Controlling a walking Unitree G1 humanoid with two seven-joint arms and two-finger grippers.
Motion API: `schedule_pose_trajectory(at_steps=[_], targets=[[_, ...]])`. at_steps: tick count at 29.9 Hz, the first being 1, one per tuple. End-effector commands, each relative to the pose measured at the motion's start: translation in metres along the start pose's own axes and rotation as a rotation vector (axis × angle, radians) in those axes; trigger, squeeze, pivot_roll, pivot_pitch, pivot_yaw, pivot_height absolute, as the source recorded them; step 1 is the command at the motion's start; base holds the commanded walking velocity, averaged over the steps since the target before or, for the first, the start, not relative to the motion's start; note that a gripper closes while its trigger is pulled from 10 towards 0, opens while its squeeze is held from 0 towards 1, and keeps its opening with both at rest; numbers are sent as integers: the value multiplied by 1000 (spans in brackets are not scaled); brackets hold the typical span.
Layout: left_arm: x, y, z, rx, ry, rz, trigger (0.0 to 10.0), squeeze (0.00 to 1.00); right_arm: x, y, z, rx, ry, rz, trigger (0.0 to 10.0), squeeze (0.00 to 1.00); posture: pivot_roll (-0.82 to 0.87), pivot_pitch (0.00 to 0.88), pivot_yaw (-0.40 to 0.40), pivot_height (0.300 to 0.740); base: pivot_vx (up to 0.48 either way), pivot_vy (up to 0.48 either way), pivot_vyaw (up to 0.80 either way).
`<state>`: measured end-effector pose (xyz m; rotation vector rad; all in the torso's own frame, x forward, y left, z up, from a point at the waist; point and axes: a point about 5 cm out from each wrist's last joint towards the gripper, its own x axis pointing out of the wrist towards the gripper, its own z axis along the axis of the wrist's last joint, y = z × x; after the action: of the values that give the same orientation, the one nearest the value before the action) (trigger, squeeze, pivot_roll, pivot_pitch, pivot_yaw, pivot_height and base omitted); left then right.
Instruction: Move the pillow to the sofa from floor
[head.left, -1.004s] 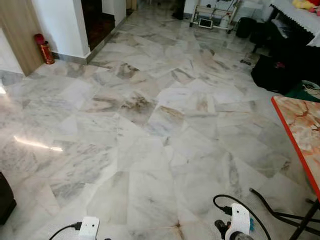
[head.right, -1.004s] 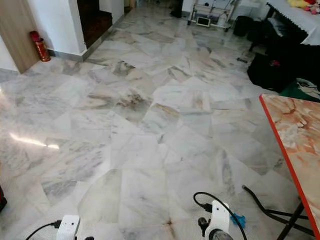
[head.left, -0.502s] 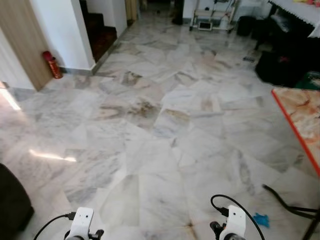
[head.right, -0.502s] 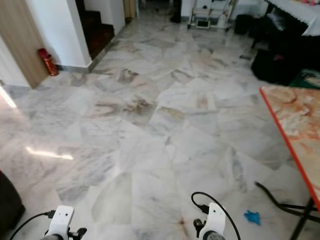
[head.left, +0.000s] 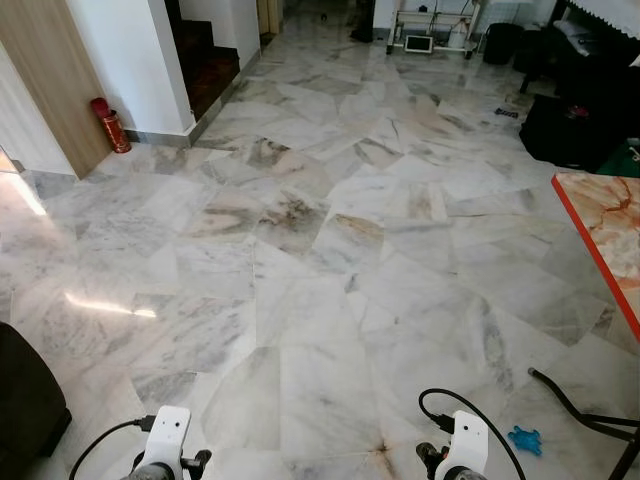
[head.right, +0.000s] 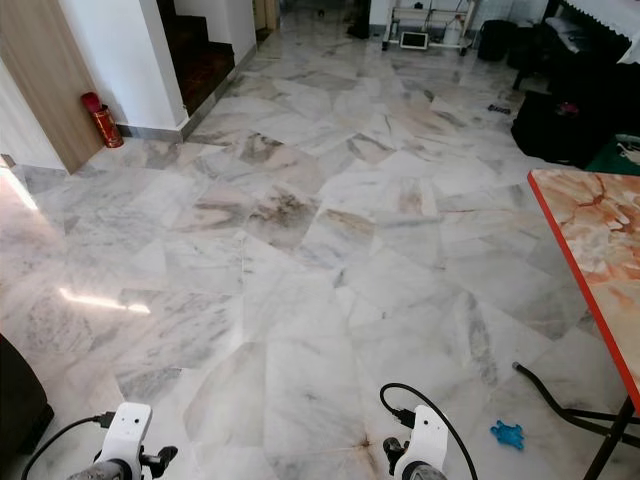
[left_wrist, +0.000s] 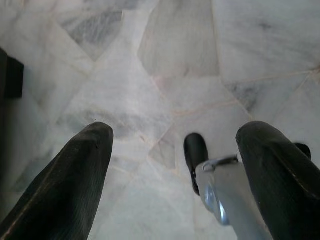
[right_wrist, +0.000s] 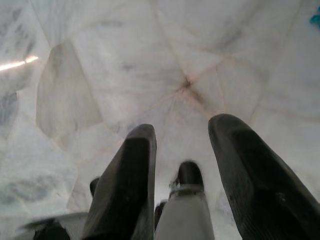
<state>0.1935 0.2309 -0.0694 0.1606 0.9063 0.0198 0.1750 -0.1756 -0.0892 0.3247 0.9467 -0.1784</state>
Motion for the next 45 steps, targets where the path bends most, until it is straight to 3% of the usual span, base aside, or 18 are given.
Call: schedule_pose_trajectory(at_steps=[1, 12, 17, 23, 30, 32, 40, 41, 44, 45], targets=[[-1, -2, -8, -15, 33, 5, 10000, 0, -1, -1, -4, -5, -4, 0, 10000, 0, 39, 0, -31, 740, 0, 0, 0], [2, -12, 0, 10, 17, -32, 10000, 0, -3, -4, -9, 11, -13, -4, 10000, 0, -1, 0, -28, 740, 0, 0, 0], [2, -15, -2, 12, 26, -35, 10000, 0, -10, -32, -16, 3, 8, -42, 10000, 0, 3, 0, -30, 740, 0, 0, 0], [1, -15, -4, 7, 33, -35, 10000, 0, -14, -48, -16, -21, 8, -52, 10000, 0, 5, 0, -40, 740, 0, 0, 603], [1, -16, -7, -9, 39, -28, 10000, 0, -11, -40, -16, -25, 25, -46, 10000, 0, 18, 0, -48, 740, 0, 0, 800], [1, -16, -7, -14, 41, -26, 10000, 0, -7, -25, -12, -33, 31, -32, 10000, 0, 19, 0, -48, 740, 0, 0, 800], [1, -15, -8, -15, 44, -23, 10000, 0, 1, 7, -4, -37, 25, 4, 10000, 0, 15, 0, -42, 740, 0, 0, 800], [1, -15, -8, -15, 44, -23, 10000, 0, 1, 8, -4, -36, 24, 6, 10000, 0, 13, 0, -41, 740, 0, 0, 800], [1, -16, -7, -13, 43, -25, 10000, 0, -5, -18, -13, -30, 29, -14, 10000, 0, 13, 0, -42, 740, 0, 0, 800], [1, -17, -7, -13, 43, -25, 10000, 0, -6, -19, -13, -30, 30, -14, 10000, 0, 15, 0, -43, 740, 0, 0, 800]])
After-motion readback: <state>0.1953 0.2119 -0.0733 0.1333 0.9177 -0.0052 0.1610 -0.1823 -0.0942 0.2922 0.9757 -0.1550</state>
